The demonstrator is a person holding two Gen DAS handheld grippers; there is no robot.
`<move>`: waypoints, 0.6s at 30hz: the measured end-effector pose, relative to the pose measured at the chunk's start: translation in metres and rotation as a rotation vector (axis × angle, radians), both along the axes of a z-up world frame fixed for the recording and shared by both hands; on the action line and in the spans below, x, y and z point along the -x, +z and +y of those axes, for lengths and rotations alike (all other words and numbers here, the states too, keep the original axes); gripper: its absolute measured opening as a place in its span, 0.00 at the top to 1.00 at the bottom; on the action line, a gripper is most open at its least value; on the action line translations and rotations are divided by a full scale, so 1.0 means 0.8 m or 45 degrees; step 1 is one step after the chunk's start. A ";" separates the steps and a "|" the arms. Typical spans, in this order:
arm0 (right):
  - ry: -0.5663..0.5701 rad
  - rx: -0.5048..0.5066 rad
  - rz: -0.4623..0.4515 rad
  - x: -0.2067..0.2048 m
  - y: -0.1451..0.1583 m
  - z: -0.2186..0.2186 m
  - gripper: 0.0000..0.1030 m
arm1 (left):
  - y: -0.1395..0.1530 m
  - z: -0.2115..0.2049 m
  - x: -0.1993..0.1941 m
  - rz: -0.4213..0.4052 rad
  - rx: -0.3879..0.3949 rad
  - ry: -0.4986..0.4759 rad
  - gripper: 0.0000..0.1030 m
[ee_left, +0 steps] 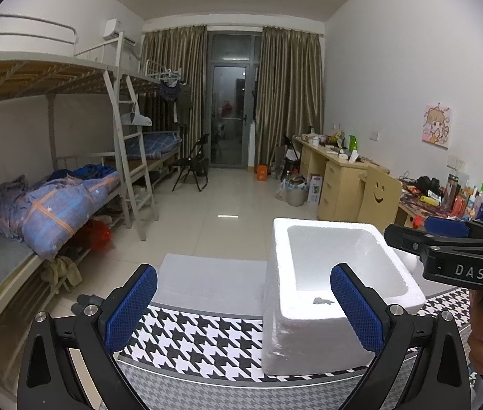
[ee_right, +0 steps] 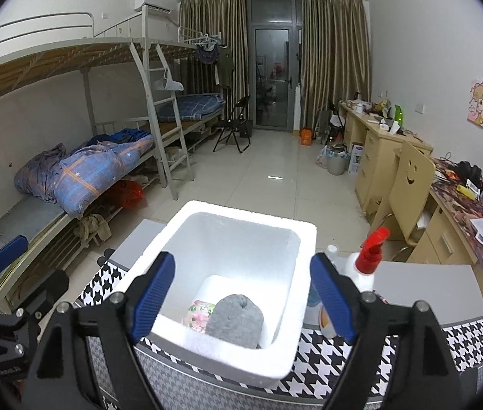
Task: Organize soft objects
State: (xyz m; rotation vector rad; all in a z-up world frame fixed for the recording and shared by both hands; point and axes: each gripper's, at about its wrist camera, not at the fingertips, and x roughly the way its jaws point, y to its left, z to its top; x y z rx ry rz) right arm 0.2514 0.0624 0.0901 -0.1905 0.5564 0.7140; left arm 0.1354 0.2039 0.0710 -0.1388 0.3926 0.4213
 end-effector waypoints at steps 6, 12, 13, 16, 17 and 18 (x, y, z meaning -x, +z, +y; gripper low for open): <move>-0.010 -0.027 0.004 0.013 0.007 -0.016 0.12 | 0.007 -0.013 0.009 -0.014 -0.015 -0.013 0.01; -0.018 -0.051 -0.022 0.028 0.016 -0.035 0.10 | 0.013 -0.026 0.018 -0.029 -0.029 -0.031 0.01; -0.019 -0.052 -0.031 0.031 0.017 -0.036 0.10 | 0.015 -0.028 0.018 -0.030 -0.029 -0.033 0.01; -0.021 -0.056 -0.060 0.039 0.021 -0.042 0.10 | 0.018 -0.035 0.023 -0.035 -0.033 -0.039 0.01; -0.017 -0.059 -0.061 0.041 0.021 -0.044 0.10 | 0.020 -0.037 0.026 -0.039 -0.037 -0.043 0.01; -0.009 -0.062 -0.060 0.043 0.022 -0.046 0.10 | 0.021 -0.039 0.027 -0.044 -0.039 -0.048 0.01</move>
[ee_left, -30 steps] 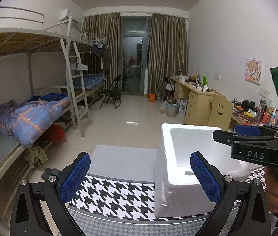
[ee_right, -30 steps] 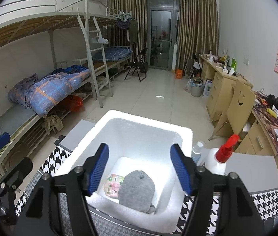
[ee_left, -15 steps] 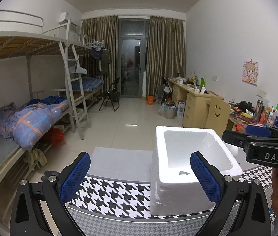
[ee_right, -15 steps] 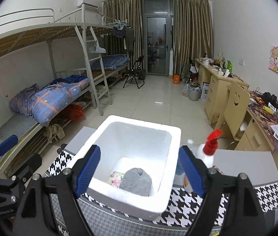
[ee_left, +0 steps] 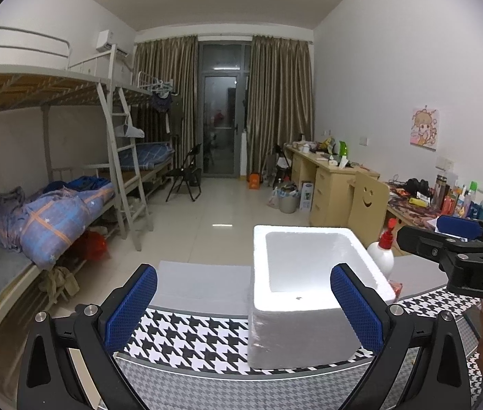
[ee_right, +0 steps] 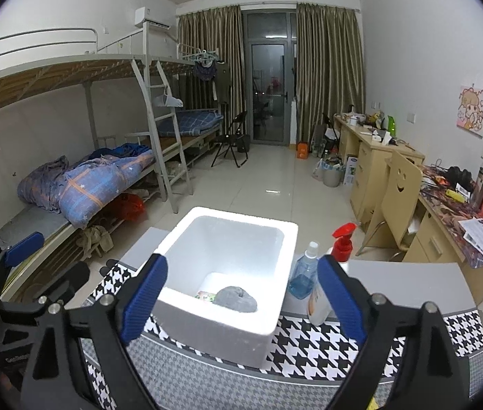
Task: Organize soft objects
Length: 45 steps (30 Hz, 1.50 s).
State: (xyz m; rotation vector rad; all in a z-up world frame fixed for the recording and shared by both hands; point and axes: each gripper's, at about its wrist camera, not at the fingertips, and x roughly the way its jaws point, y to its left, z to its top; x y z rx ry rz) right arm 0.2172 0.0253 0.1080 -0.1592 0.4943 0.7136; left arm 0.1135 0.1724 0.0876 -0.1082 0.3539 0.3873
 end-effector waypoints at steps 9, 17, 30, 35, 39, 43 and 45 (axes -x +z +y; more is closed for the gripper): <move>0.004 -0.015 -0.023 0.018 0.004 -0.019 0.10 | 0.004 -0.014 0.011 -0.011 -0.008 -0.022 0.01; -0.007 -0.027 -0.053 0.033 0.007 -0.035 0.10 | 0.008 -0.027 0.023 -0.035 -0.004 -0.052 0.01; -0.014 -0.034 -0.085 0.058 0.007 -0.063 0.10 | 0.007 -0.050 0.037 -0.053 0.006 -0.101 0.01; -0.012 -0.040 -0.074 0.065 0.005 -0.071 0.10 | 0.006 -0.060 0.041 -0.054 0.005 -0.123 0.01; -0.020 -0.040 -0.092 0.074 0.002 -0.080 0.10 | 0.005 -0.068 0.042 -0.053 0.007 -0.142 0.01; -0.026 -0.047 -0.095 0.079 -0.001 -0.088 0.10 | 0.004 -0.075 0.044 -0.058 0.001 -0.147 0.01; -0.030 -0.046 -0.100 0.081 -0.002 -0.091 0.10 | 0.003 -0.078 0.046 -0.061 0.001 -0.150 0.01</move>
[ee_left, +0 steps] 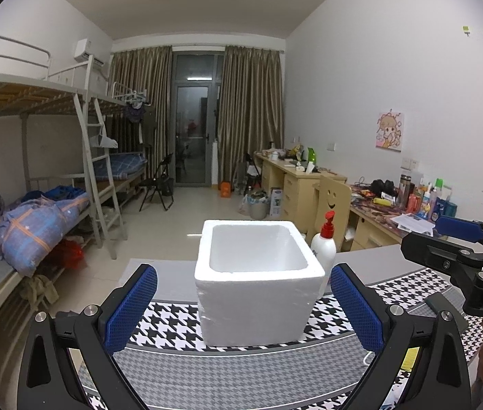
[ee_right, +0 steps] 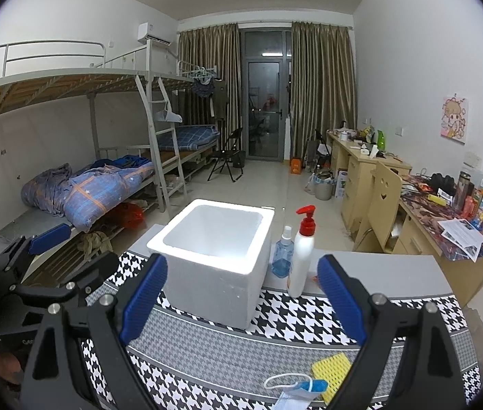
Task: Organize soft objects
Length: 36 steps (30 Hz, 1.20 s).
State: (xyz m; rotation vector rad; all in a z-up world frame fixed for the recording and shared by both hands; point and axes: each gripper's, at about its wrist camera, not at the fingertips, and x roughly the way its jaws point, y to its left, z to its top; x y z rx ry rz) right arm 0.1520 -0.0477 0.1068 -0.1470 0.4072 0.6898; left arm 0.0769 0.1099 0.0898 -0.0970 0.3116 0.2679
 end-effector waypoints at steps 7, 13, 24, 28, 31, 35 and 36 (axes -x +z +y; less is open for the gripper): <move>-0.017 -0.007 -0.002 0.003 -0.005 -0.011 0.10 | -0.003 -0.008 0.001 0.005 -0.006 -0.020 0.01; -0.028 -0.023 0.005 0.004 -0.009 -0.024 0.10 | -0.003 -0.014 0.006 -0.018 -0.008 -0.014 0.01; -0.057 -0.046 0.017 0.006 -0.019 -0.048 0.10 | -0.014 -0.027 0.006 -0.007 0.002 -0.052 0.01; -0.070 -0.058 0.029 0.003 -0.023 -0.056 0.10 | -0.017 -0.033 0.006 -0.006 0.010 -0.067 0.01; -0.081 -0.060 0.036 0.003 -0.026 -0.060 0.10 | -0.018 -0.037 0.007 -0.009 0.011 -0.075 0.01; -0.094 -0.049 0.019 0.006 -0.028 -0.064 0.10 | -0.021 -0.044 0.009 -0.014 0.008 -0.088 0.01; -0.100 -0.045 0.014 0.007 -0.029 -0.064 0.10 | -0.022 -0.045 0.009 -0.014 0.008 -0.089 0.01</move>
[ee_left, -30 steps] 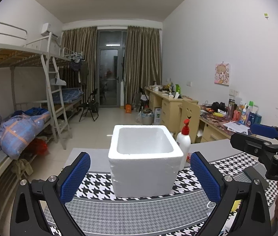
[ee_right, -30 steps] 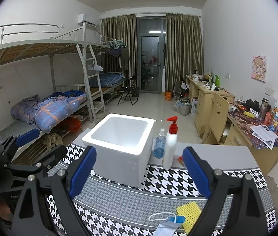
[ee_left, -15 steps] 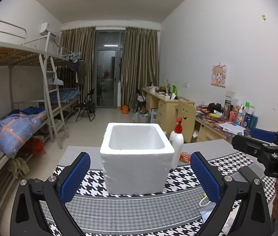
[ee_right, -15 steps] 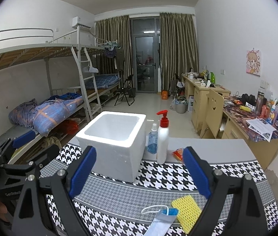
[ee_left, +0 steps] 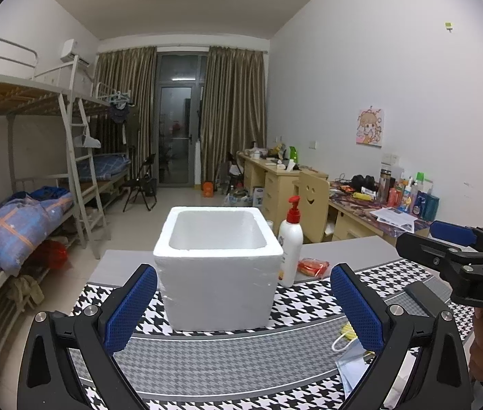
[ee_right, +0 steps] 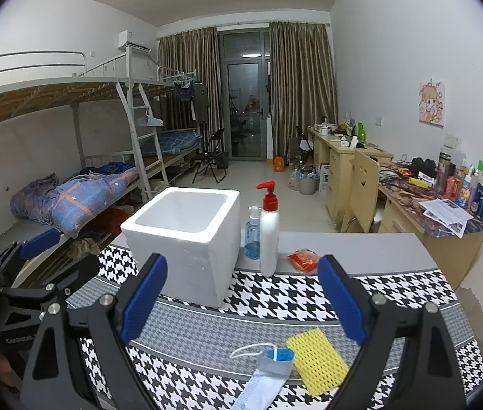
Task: Organize soft objects
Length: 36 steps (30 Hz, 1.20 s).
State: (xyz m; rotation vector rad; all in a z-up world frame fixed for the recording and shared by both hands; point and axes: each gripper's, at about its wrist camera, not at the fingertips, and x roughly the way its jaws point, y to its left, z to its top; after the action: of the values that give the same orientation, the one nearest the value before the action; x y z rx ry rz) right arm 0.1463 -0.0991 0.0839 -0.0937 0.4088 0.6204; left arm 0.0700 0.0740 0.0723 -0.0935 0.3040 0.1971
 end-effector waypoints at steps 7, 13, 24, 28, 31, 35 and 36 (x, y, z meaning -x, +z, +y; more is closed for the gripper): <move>-0.026 0.000 0.000 0.002 -0.006 -0.009 0.10 | -0.005 -0.012 0.000 -0.003 -0.011 -0.017 0.01; -0.053 0.009 -0.022 0.006 -0.010 -0.017 0.10 | -0.010 -0.023 -0.003 0.001 -0.010 -0.045 0.01; -0.101 0.021 -0.022 0.006 -0.015 -0.031 0.10 | -0.021 -0.042 -0.009 0.027 0.011 -0.108 0.01; -0.102 0.013 -0.001 0.003 -0.020 -0.038 0.10 | -0.026 -0.050 -0.009 0.033 0.011 -0.137 0.01; -0.115 0.014 0.012 0.001 -0.023 -0.044 0.10 | -0.032 -0.056 -0.013 0.052 0.017 -0.159 0.01; -0.137 0.017 0.017 0.000 -0.026 -0.052 0.10 | -0.038 -0.062 -0.018 0.069 0.026 -0.182 0.01; -0.141 0.015 0.018 0.000 -0.027 -0.054 0.10 | -0.039 -0.063 -0.018 0.072 0.029 -0.189 0.01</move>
State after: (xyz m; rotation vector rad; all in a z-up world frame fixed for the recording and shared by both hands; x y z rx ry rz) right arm 0.1464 -0.1424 0.0626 -0.0776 0.4286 0.5101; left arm 0.0846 0.0233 0.0413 -0.0876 0.3679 0.0495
